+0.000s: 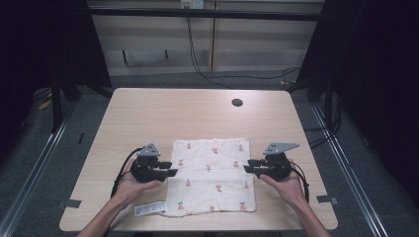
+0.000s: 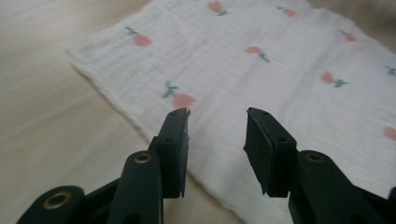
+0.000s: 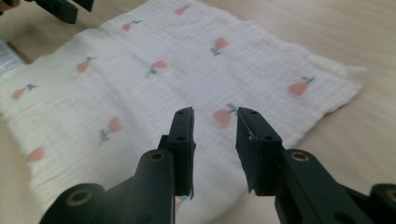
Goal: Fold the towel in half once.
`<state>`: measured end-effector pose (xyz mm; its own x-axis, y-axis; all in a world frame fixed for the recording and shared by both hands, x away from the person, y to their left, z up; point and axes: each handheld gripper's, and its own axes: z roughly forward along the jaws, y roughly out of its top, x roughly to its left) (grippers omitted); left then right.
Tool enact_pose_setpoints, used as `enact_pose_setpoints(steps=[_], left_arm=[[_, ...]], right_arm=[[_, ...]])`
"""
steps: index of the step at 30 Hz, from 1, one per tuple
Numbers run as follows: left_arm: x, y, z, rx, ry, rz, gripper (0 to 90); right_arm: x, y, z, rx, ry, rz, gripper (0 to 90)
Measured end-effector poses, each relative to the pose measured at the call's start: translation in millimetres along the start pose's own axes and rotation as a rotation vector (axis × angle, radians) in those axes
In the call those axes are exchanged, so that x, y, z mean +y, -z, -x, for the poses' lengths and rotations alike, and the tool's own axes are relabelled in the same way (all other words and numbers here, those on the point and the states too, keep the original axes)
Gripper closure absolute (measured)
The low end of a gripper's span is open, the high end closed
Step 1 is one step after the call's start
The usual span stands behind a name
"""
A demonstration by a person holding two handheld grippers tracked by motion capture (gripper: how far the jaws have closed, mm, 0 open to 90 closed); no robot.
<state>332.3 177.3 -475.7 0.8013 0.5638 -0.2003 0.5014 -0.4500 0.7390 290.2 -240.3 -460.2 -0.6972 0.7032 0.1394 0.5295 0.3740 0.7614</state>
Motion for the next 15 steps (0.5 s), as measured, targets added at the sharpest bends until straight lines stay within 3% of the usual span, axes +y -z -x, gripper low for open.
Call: enact_pose_setpoints(steps=[2, 4, 5, 11, 15], left_arm=[[6.1, 2.3, -14.8, 0.014, 0.030, 0.010, 55.6], [7.2, 2.6, -19.7, 0.018, 0.045, 0.026, 55.4], [10.0, 1.8, -29.4, 0.024, 0.069, 0.024, 54.6], [11.5, -1.2, -45.5, 0.046, 0.097, 0.024, 54.8], [17.9, -4.1, -52.3, 0.022, 0.111, 0.035, 53.8]], right_arm=[[8.5, -5.5, 16.9, -0.022, -0.021, 0.008, 68.6], [10.7, -8.2, 23.0, -0.020, -0.032, 0.007, 69.1], [15.6, -15.7, 35.4, -0.053, -0.036, -0.012, 68.7], [30.2, -28.6, 53.9, -0.071, -0.060, -0.016, 66.1], [38.1, -33.2, 64.9, -0.075, -0.065, -0.015, 62.4]])
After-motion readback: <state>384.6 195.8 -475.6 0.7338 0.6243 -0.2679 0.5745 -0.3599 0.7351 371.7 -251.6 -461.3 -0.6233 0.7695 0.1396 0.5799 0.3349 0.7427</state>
